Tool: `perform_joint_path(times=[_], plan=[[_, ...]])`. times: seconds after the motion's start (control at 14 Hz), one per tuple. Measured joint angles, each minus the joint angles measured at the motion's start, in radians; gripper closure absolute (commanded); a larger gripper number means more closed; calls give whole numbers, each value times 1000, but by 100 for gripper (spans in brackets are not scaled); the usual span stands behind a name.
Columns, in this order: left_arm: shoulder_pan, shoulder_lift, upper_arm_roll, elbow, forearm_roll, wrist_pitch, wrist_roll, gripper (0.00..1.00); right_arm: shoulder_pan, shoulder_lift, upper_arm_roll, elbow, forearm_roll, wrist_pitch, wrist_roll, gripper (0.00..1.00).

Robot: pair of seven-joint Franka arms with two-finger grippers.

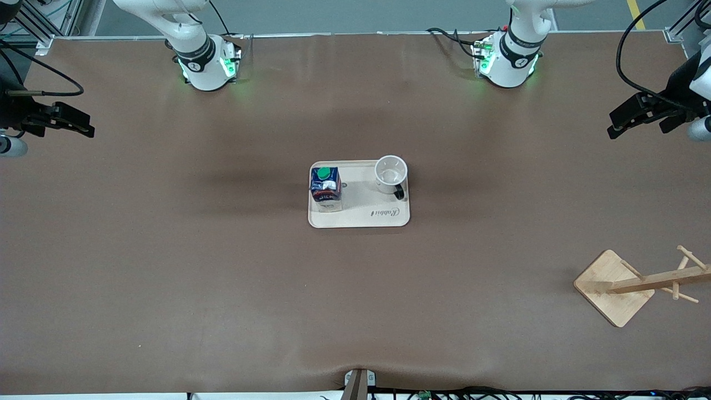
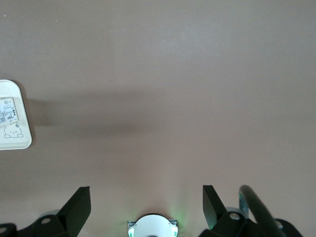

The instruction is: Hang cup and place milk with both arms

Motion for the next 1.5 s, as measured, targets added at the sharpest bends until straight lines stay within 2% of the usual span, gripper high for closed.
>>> perform_joint_path(times=[0.43, 0.79, 1.14, 1.5], plan=[[-2, 3, 0, 1, 0, 1, 0, 0, 0, 1, 0, 0, 0, -9, 0, 0], [-16, 41, -9, 20, 0, 1, 1, 0, 1, 2, 1, 0, 0, -10, 0, 0], [-40, 94, -96, -8, 0, 23, -22, 0, 1, 4, 2, 0, 0, -15, 0, 0], [-40, 95, -181, -124, 1, 141, -78, 0, 1, 4, 3, 0, 0, -16, 0, 0]])
